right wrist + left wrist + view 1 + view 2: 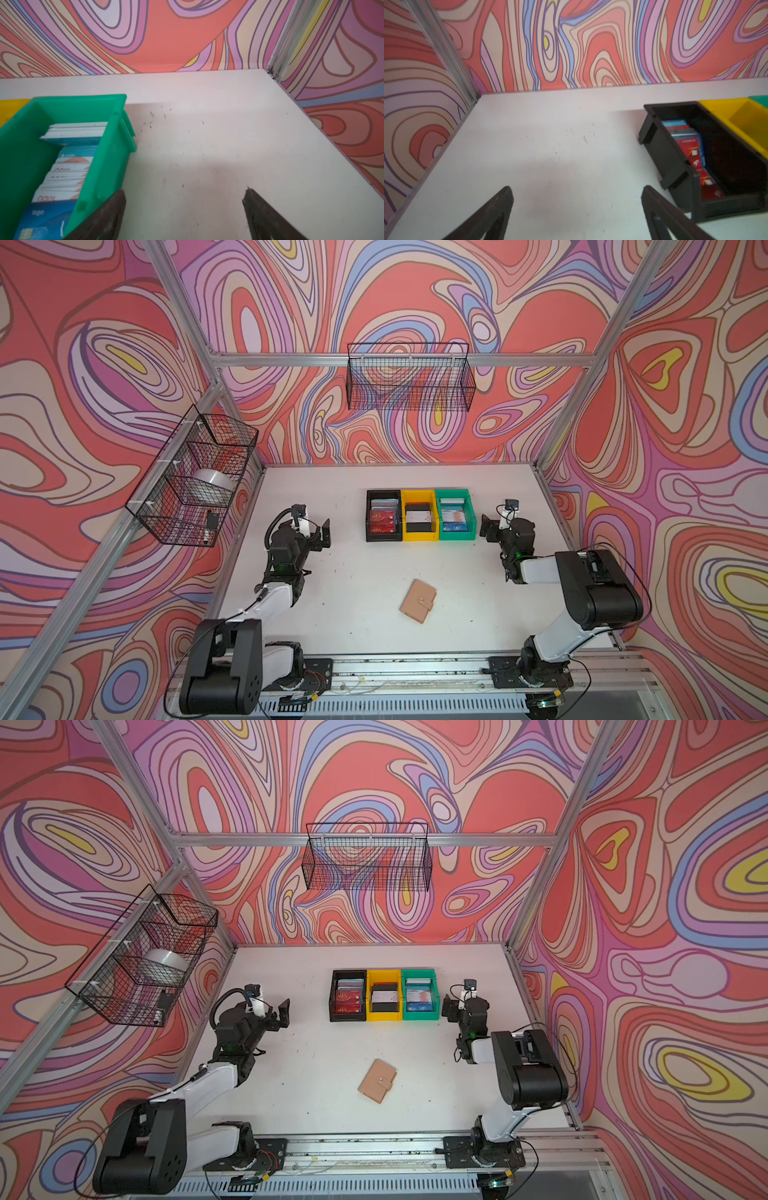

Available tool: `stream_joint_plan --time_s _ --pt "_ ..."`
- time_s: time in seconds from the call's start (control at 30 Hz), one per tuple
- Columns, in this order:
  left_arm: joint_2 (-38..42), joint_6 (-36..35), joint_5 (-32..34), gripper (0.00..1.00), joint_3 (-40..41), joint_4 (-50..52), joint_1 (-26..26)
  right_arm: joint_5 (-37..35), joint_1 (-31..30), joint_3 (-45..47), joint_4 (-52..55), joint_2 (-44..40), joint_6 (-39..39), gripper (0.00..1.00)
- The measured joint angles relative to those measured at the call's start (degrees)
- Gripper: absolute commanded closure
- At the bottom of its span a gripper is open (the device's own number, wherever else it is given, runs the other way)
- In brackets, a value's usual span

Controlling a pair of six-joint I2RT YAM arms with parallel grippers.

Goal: Take the credit cards out of the card holder
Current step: Rotate the card holder at the center of the table.

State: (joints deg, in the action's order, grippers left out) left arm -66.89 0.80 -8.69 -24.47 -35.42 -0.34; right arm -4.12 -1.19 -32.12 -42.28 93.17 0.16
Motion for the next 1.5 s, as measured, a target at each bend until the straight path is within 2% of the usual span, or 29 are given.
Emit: stream_joint_plan --time_s 0.17,0.27,0.37,0.47,0.53,0.6,0.7,0.73,0.83,0.9,1.03,1.2,1.27,1.33,1.5 --pt "4.68 3.06 -3.91 0.09 -7.52 8.41 -1.77 1.88 -0.81 -9.07 13.9 -8.41 -0.72 0.15" --pt "5.64 5.07 -5.46 0.17 -9.22 12.11 -5.64 4.44 -2.16 -16.22 25.97 -12.33 -0.39 0.25" --pt "5.25 7.93 -6.21 0.26 -9.25 15.67 -11.13 7.82 -4.66 -23.85 38.56 -13.03 1.22 0.28" --pt "3.67 12.15 -6.82 0.42 -9.25 17.88 -15.74 9.38 -10.21 -27.82 49.57 -13.14 3.56 0.3" --pt "2.12 15.15 -7.32 0.56 -9.25 18.97 -18.05 10.45 -15.91 -28.02 55.43 -13.31 5.51 0.33" --pt "0.07 18.53 -8.31 0.75 -9.25 20.06 -20.13 12.87 -21.55 -27.36 60.3 -13.53 8.44 0.38" --pt "-2.47 22.82 -10.32 0.96 -9.25 22.1 -21.73 17.07 -26.8 -24.92 65.4 -15.43 13.77 0.44" --pt "-2.95 24.09 -10.95 1.0 -9.18 22.8 -21.9 18.14 -28.17 -24.06 67.14 -16.33 15.52 0.44" --pt "-2.64 27.17 -12.11 1.0 -7.39 23.19 -22.4 19.98 -32.26 -21.97 72.32 -19.52 20.96 0.49" --pt "-1.31 28.7 -12.04 1.0 -4.48 23.21 -22.99 20.52 -34.91 -20.85 75.45 -21.84 24.39 0.58" --pt "0.85 30.4 -12.09 1.0 0.04 24.26 -24.74 21.14 -37.05 -18.91 79.69 -23.78 30.12 0.64" --pt "0.68 31.74 -12.07 1.0 0.72 24.65 -27.54 20.85 -37.94 -14.64 82.79 -20.48 34.45 0.67" --pt "-0.52 32.3 -12.11 1.0 0.66 24.39 -28.57 20.61 -38.47 -13.73 83.23 -18.12 35.15 0.74" --pt "-2.69 32.61 -12.13 1.0 0.22 24.2 -29.55 20.52 -38.93 -12.92 83.08 -16.11 36.0 0.77" --pt "-9.46 33.07 -12.35 1.0 -2.69 23.89 -33.11 20.46 -39.12 -11.85 81.46 -12.96 36.81 0.9"
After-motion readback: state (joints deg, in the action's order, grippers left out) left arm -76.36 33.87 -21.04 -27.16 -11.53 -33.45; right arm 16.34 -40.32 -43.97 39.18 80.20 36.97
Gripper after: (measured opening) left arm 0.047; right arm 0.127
